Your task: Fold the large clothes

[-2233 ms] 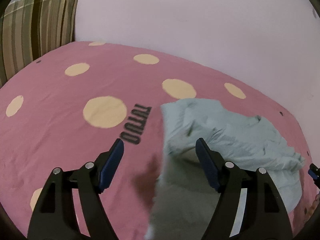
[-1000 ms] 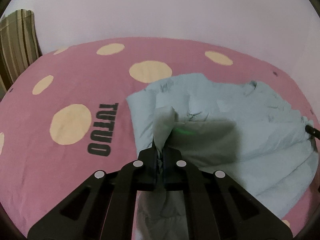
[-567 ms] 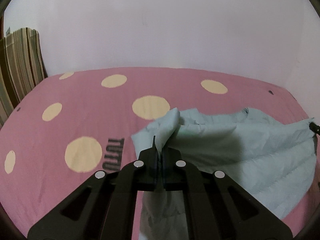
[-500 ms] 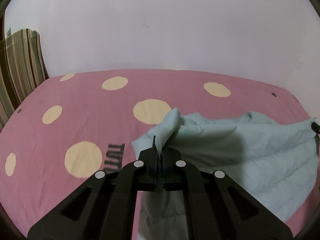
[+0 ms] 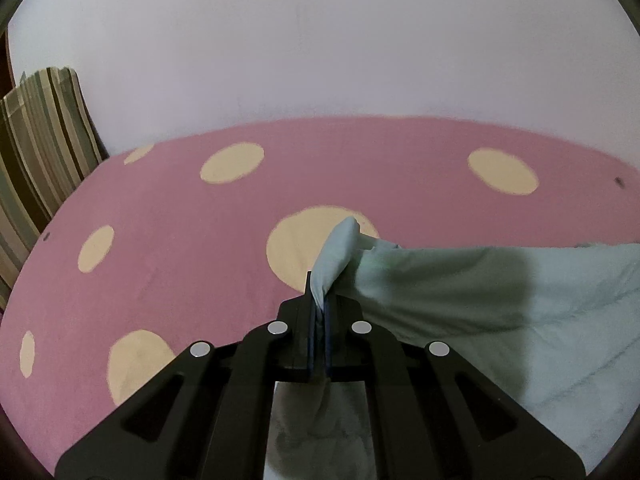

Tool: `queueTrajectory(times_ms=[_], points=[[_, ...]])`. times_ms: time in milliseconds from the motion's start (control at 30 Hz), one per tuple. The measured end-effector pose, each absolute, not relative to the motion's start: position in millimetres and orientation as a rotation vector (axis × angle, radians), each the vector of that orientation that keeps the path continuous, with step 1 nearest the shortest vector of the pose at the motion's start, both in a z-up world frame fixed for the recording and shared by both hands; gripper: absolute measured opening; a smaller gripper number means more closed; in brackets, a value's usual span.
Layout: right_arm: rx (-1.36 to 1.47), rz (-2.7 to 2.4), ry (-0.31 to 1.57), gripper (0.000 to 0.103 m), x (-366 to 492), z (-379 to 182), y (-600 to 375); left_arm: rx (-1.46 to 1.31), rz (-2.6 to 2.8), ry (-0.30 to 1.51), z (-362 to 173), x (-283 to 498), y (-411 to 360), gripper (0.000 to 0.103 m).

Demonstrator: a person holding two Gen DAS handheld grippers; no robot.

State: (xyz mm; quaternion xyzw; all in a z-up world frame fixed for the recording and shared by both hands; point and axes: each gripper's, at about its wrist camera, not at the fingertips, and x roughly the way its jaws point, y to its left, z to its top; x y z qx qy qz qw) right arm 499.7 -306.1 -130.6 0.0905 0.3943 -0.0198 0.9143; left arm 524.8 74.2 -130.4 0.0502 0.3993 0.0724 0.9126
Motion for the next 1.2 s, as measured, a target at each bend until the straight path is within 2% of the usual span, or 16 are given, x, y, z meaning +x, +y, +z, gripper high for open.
queueTrajectory(times_ms=[400,600,633,667,700,733,767,800,1000,1200], points=[[0.202,-0.071,0.905,0.008,522.2,-190.2,-309.0,0.137,0.189,0.883,-197.5,541.9,73.5,0.003],[0.2,-0.076,0.9,0.011,521.8,-190.0,-310.2,0.172,0.196,0.902,-199.3,545.8,69.0,0.002],[0.214,-0.07,0.9,0.012,520.9,-187.8,-312.5,0.161,0.189,0.905,-196.3,545.0,70.9,0.005],[0.223,-0.068,0.898,0.017,520.6,-186.4,-315.2,0.148,0.184,0.914,-191.7,544.0,74.0,0.008],[0.227,-0.07,0.901,0.026,518.9,-183.5,-316.7,0.142,0.186,0.916,-187.9,542.6,76.2,0.018],[0.229,-0.073,0.906,0.032,516.6,-180.7,-318.1,0.136,0.195,0.91,-181.1,538.8,79.6,0.04],[0.228,-0.08,0.908,0.046,514.1,-176.7,-318.9,0.128,0.201,0.899,-175.3,534.8,82.1,0.053],[0.227,-0.09,0.9,0.053,508.3,-171.9,-319.6,0.104,0.208,0.868,-164.6,527.2,85.3,0.065],[0.194,-0.039,0.789,0.054,475.5,-126.6,-289.1,-0.024,0.158,0.759,-114.6,496.2,69.7,0.066],[0.137,0.088,0.825,0.053,482.6,-133.5,-215.9,0.03,0.008,0.783,-128.0,490.5,-7.6,0.066]])
